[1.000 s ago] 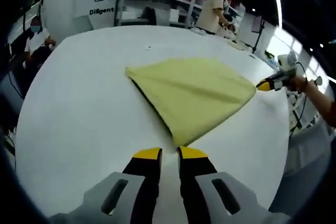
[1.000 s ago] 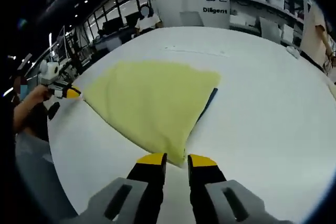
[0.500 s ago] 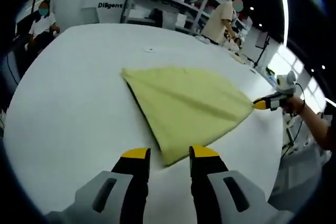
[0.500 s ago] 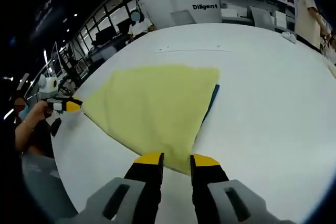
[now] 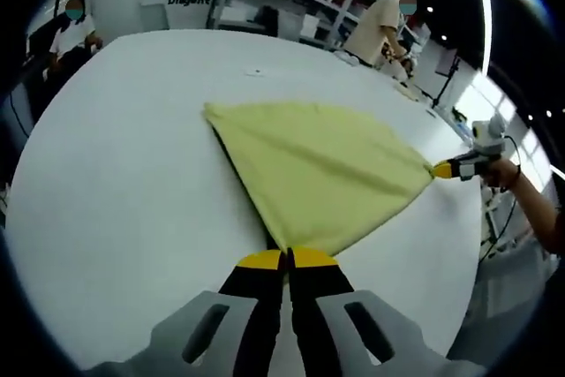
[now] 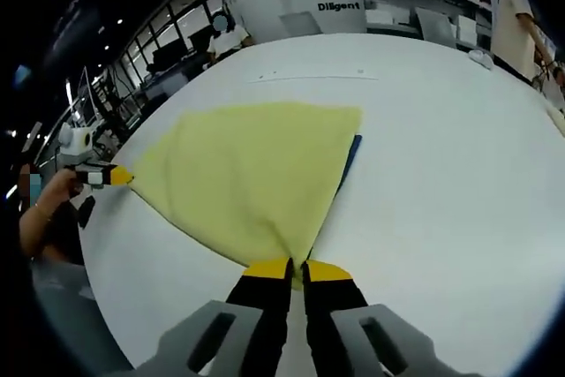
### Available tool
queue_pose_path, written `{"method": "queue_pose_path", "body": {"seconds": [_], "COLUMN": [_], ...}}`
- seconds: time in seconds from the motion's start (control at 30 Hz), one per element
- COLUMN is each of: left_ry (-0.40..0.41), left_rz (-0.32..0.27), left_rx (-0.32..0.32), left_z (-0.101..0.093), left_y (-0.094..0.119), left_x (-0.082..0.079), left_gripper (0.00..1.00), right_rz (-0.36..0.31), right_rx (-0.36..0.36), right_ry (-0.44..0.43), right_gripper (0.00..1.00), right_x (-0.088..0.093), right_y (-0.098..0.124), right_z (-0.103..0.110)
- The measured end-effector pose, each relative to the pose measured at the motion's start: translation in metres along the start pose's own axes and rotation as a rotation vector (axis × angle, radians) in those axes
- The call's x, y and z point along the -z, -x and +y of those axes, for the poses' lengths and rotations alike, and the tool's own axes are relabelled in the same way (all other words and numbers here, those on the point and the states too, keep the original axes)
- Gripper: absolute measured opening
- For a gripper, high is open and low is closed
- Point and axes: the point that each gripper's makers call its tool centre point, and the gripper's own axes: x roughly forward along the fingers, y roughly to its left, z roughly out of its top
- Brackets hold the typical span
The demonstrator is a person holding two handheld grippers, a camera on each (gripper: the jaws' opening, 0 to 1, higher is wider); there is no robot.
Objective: Fold the garment on the visible template until the final outline fits inside the template.
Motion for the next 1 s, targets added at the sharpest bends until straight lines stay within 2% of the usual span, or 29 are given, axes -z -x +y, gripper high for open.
{"method": "queue_pose_path", "body": {"seconds": [0.5, 0.57, 1.0], "left_ry": [-0.052, -0.094, -0.075], "left_rz": [0.066, 0.078, 0.122], "left_rx": [-0.023, -0.036, -0.072], "left_z": [-0.003, -0.005, -0.005], "left_y": [0.013, 0.015, 0.03], "left_x": [0.019, 0.023, 0.036], "left_gripper": [0.0, 0.0, 0.0], "right_rz": [0.052, 0.054, 0.068], "right_rx": [-0.001, 0.001, -0.006], "right_ry": [0.095, 0.107, 0.136], "right_gripper": [0.0, 0.0, 0.0], "right_x": [0.016, 0.018, 0.03], "right_y": [0.009, 0.009, 0.014], "right_z": [0.019, 0.021, 0.034]}}
